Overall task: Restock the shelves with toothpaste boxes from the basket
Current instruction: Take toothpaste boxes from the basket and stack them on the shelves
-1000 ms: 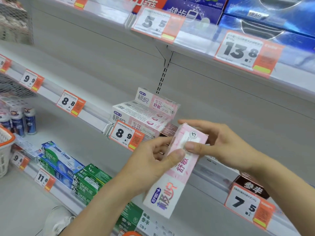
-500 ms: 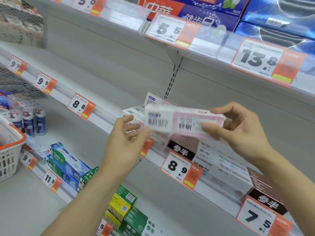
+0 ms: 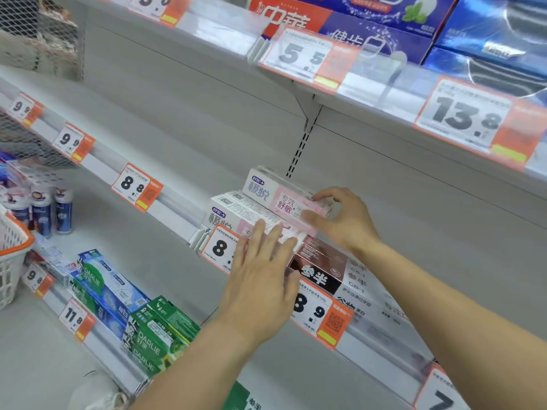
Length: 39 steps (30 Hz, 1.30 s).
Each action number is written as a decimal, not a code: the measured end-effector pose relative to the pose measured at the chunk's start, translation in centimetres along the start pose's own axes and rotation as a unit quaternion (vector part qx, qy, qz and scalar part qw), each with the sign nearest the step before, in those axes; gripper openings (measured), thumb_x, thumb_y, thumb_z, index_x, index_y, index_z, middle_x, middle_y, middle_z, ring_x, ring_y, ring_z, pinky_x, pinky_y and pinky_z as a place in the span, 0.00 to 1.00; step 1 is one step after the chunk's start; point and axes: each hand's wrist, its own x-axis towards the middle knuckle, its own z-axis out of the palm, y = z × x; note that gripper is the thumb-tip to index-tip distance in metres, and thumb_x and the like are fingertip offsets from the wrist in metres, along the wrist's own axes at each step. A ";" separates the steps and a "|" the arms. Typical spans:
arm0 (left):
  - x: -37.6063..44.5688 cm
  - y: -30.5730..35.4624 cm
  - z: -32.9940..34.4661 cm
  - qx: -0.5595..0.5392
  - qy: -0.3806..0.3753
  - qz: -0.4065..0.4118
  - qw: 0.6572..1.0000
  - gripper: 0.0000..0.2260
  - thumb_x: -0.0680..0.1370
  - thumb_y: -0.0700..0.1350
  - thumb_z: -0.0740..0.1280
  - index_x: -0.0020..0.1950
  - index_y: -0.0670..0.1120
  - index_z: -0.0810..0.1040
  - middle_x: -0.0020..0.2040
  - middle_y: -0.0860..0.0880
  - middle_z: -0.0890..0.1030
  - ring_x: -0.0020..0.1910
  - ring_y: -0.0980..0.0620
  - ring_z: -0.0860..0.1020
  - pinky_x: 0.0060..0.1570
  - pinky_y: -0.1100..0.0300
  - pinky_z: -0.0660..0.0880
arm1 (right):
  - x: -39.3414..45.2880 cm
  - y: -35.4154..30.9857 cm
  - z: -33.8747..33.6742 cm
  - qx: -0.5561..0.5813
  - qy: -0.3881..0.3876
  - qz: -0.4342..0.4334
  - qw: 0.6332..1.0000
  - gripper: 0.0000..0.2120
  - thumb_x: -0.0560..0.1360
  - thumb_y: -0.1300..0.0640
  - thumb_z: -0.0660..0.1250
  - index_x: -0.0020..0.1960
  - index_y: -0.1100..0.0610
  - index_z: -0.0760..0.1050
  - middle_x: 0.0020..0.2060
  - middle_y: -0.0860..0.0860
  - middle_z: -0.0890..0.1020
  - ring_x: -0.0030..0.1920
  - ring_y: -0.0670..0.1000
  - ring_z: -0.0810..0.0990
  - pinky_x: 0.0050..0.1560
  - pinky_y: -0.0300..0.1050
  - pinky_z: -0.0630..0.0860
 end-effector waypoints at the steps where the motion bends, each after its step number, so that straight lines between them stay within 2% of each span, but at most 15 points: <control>1: -0.1 -0.1 -0.2 0.002 -0.008 0.002 1.000 0.24 0.83 0.55 0.53 0.80 0.56 0.57 0.82 0.54 0.50 0.80 0.52 0.36 0.78 0.48 0.37 | 0.0 0.0 -0.2 -0.004 -0.022 -0.003 1.000 0.14 0.71 0.50 0.77 0.55 0.46 0.78 0.58 0.44 0.78 0.59 0.45 0.73 0.52 0.36 0.65; 6: -0.1 0.0 -0.5 0.016 -0.033 -0.004 0.999 0.26 0.83 0.53 0.56 0.80 0.57 0.52 0.82 0.55 0.46 0.79 0.52 0.32 0.79 0.46 0.39 | 0.5 0.1 0.0 -0.020 -0.048 -0.013 0.999 0.20 0.75 0.49 0.74 0.66 0.47 0.77 0.65 0.46 0.77 0.64 0.47 0.74 0.61 0.38 0.65; 9: -0.1 0.3 -0.5 0.012 -0.040 -0.013 0.999 0.28 0.82 0.51 0.57 0.80 0.57 0.51 0.82 0.55 0.44 0.79 0.52 0.31 0.78 0.46 0.38 | 0.7 0.3 0.3 -0.030 -0.070 -0.009 0.997 0.24 0.77 0.48 0.71 0.71 0.46 0.73 0.72 0.48 0.70 0.72 0.50 0.69 0.66 0.40 0.62; 11: -0.1 0.3 -0.6 0.009 -0.042 -0.016 0.999 0.28 0.82 0.51 0.58 0.80 0.58 0.51 0.82 0.54 0.45 0.79 0.51 0.32 0.78 0.45 0.39 | 0.5 0.7 0.2 -0.041 -0.099 -0.020 0.994 0.26 0.78 0.50 0.70 0.75 0.45 0.69 0.75 0.48 0.66 0.73 0.50 0.67 0.64 0.38 0.63; 13: -0.1 0.3 -0.8 0.001 -0.041 -0.016 0.999 0.28 0.81 0.50 0.58 0.80 0.58 0.52 0.82 0.54 0.45 0.79 0.51 0.32 0.79 0.44 0.40 | 0.3 1.1 0.1 -0.032 -0.120 -0.022 0.992 0.27 0.79 0.50 0.69 0.76 0.44 0.66 0.75 0.47 0.64 0.72 0.49 0.67 0.61 0.38 0.69; 15: -0.2 0.2 -0.8 -0.006 -0.043 -0.016 0.999 0.28 0.81 0.50 0.59 0.80 0.58 0.52 0.82 0.54 0.46 0.79 0.51 0.33 0.79 0.44 0.40 | 0.3 1.3 0.0 -0.032 -0.121 -0.024 0.992 0.28 0.78 0.50 0.70 0.75 0.42 0.66 0.74 0.45 0.64 0.70 0.48 0.68 0.55 0.34 0.72; 17: -0.2 0.1 -0.8 -0.003 -0.049 -0.015 0.999 0.29 0.81 0.50 0.58 0.80 0.58 0.51 0.82 0.55 0.45 0.79 0.52 0.32 0.79 0.44 0.41 | 0.4 1.4 0.0 -0.030 -0.115 -0.027 0.993 0.27 0.78 0.50 0.71 0.74 0.42 0.67 0.73 0.44 0.66 0.67 0.47 0.70 0.48 0.27 0.69; 19: -0.2 0.0 -0.9 -0.004 -0.051 -0.016 0.999 0.29 0.81 0.51 0.58 0.80 0.59 0.50 0.82 0.55 0.44 0.78 0.53 0.31 0.79 0.44 0.41 | 0.4 1.5 0.0 -0.019 -0.113 -0.029 0.993 0.26 0.77 0.49 0.72 0.73 0.41 0.69 0.71 0.44 0.67 0.65 0.47 0.72 0.44 0.26 0.70; 23: -0.2 0.1 -0.9 -0.005 -0.043 -0.013 0.999 0.28 0.81 0.50 0.58 0.79 0.59 0.51 0.82 0.56 0.45 0.79 0.54 0.32 0.78 0.46 0.41 | 0.3 1.8 0.0 -0.006 -0.106 -0.037 0.994 0.26 0.76 0.49 0.73 0.71 0.40 0.70 0.71 0.44 0.69 0.66 0.47 0.72 0.53 0.31 0.69; 26: -0.2 0.1 -1.0 -0.007 -0.042 -0.014 0.999 0.28 0.81 0.50 0.58 0.79 0.59 0.52 0.82 0.56 0.45 0.79 0.53 0.32 0.79 0.46 0.41 | 0.2 2.0 0.1 0.004 -0.117 -0.027 0.993 0.27 0.76 0.48 0.72 0.72 0.39 0.69 0.72 0.43 0.67 0.66 0.47 0.71 0.45 0.27 0.70; 29: -0.2 0.2 -1.1 -0.006 -0.045 -0.016 0.999 0.28 0.81 0.51 0.58 0.79 0.59 0.51 0.82 0.56 0.44 0.79 0.53 0.31 0.78 0.46 0.39 | -0.1 2.3 0.3 0.023 -0.127 -0.019 0.991 0.28 0.77 0.50 0.71 0.73 0.37 0.66 0.74 0.42 0.64 0.68 0.47 0.70 0.38 0.29 0.76; 33: -0.3 0.2 -0.9 -0.007 -0.036 -0.015 0.999 0.29 0.81 0.50 0.59 0.80 0.58 0.53 0.82 0.55 0.45 0.79 0.53 0.32 0.78 0.46 0.40 | -0.1 2.2 0.4 0.024 -0.135 -0.030 0.990 0.28 0.78 0.50 0.69 0.75 0.38 0.64 0.75 0.43 0.62 0.69 0.47 0.69 0.38 0.28 0.77; 39: -0.4 0.1 -0.7 0.005 -0.037 -0.011 0.999 0.29 0.81 0.50 0.58 0.79 0.59 0.49 0.82 0.57 0.43 0.78 0.54 0.30 0.77 0.47 0.37 | -0.3 2.2 0.3 0.028 -0.140 -0.039 0.989 0.27 0.79 0.51 0.68 0.75 0.39 0.64 0.76 0.42 0.61 0.69 0.45 0.67 0.38 0.24 0.74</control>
